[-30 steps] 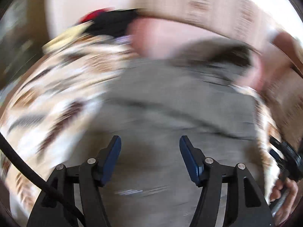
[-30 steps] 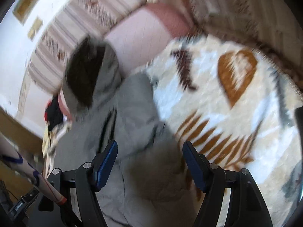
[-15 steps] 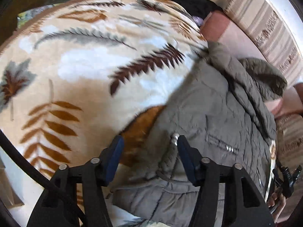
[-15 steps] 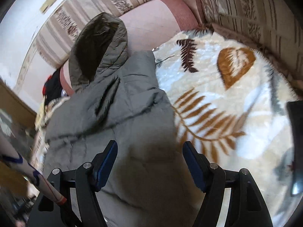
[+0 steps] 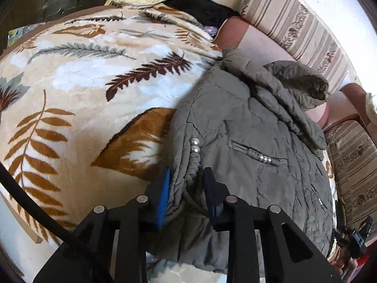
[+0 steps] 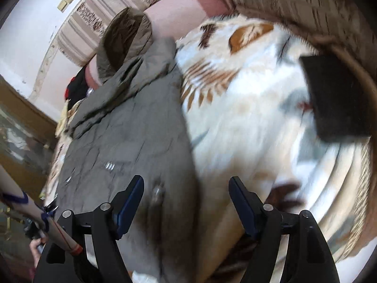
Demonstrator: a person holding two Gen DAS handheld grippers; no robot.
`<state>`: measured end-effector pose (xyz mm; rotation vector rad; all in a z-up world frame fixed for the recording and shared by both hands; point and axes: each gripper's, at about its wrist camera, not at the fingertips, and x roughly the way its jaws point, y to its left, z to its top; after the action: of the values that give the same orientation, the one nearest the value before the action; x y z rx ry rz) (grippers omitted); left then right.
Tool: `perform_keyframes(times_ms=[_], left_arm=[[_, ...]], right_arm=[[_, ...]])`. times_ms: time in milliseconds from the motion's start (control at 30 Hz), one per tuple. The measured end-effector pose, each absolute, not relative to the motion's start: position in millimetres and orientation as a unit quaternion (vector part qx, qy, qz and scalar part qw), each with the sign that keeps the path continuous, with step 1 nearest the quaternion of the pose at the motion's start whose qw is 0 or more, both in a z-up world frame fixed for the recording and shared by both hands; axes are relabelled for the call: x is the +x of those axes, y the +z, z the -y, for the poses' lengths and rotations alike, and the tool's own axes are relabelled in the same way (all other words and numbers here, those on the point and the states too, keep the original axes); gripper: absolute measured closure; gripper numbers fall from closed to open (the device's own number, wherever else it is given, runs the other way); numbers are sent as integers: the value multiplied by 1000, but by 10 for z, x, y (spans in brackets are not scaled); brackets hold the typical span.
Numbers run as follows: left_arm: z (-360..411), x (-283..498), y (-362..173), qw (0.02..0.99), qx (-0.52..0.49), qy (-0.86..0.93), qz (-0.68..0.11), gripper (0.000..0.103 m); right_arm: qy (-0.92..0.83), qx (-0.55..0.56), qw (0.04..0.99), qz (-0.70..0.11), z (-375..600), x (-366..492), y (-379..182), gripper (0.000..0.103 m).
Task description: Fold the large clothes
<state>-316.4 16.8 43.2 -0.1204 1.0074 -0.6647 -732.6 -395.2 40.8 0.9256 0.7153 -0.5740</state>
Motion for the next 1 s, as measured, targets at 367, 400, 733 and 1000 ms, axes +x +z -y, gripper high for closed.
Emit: perform_keyframes(times_ms=[367, 400, 733, 1000], left_arm=[[-191, -3265, 457, 826, -35, -325, -460, 77], [-212, -3250, 441, 824, -42, -325, -463, 77], [-239, -3477, 511, 825, -2, -338, -453, 81], [-86, -3640, 946, 861, 32, -338, -379, 57]], right_arm=[[-214, 410, 821, -335, 3703, -7200, 431, 85], [-225, 397, 827, -330, 3682, -7232, 489, 86], [-335, 315, 815, -352, 3720, -7317, 653, 80], [-402, 244, 837, -281, 3569, -7408, 1009, 58]])
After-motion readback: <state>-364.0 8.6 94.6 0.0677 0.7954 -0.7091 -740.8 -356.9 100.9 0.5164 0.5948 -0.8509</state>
